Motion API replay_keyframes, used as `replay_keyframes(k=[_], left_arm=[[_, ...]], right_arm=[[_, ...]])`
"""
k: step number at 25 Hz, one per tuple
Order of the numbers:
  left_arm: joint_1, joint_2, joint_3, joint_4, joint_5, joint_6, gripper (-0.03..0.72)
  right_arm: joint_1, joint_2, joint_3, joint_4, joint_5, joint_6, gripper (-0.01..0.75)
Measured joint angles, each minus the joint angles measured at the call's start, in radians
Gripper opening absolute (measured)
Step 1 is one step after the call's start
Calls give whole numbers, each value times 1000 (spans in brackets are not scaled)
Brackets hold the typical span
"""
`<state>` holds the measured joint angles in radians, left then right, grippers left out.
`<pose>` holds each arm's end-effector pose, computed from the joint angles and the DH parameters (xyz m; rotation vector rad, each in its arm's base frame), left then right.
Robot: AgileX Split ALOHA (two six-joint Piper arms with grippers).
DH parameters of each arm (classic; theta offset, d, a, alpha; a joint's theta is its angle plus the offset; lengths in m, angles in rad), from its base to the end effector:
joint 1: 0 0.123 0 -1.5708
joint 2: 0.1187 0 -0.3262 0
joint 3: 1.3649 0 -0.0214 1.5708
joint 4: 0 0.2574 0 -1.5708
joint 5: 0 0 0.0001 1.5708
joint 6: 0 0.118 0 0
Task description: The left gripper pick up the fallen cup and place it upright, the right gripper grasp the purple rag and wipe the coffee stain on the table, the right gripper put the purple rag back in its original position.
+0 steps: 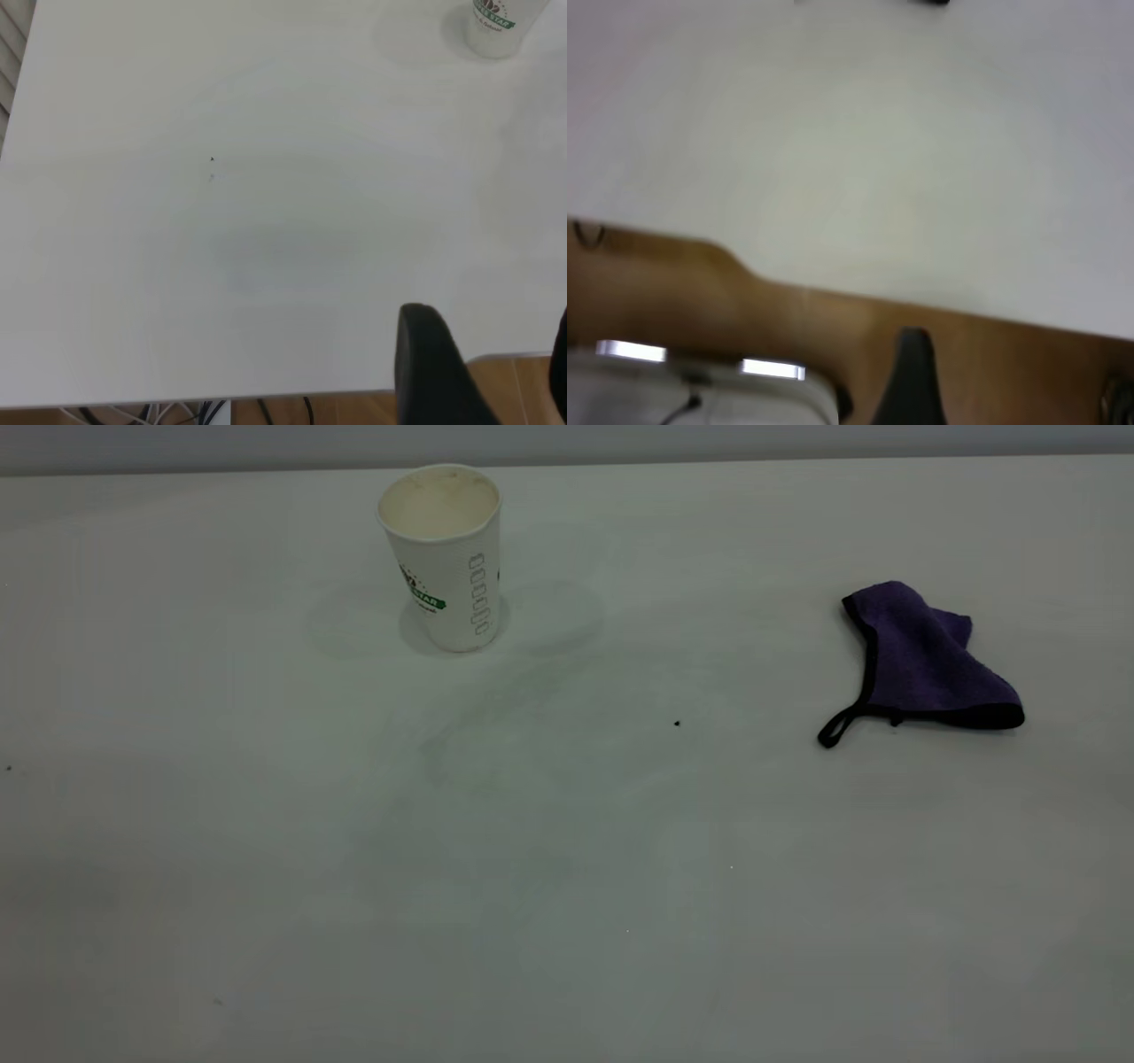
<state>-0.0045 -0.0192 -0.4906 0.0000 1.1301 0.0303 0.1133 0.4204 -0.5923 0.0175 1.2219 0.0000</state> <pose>-0.0222 0.0001 0.2577 0.0366 2.1036 0.0155 0.0303 0.0054 0.2802 -0.1425 2.5307 0.0682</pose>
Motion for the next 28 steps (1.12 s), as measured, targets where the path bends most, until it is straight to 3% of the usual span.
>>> replay_keyframes(k=[8,28], left_arm=[[0,0,0,0,0,0,391],[0,0,0,0,0,0,391]], right_arm=[[-93,-223,116,0,-89,-26,669],[-102,-431,124,4,-85,-29,641]])
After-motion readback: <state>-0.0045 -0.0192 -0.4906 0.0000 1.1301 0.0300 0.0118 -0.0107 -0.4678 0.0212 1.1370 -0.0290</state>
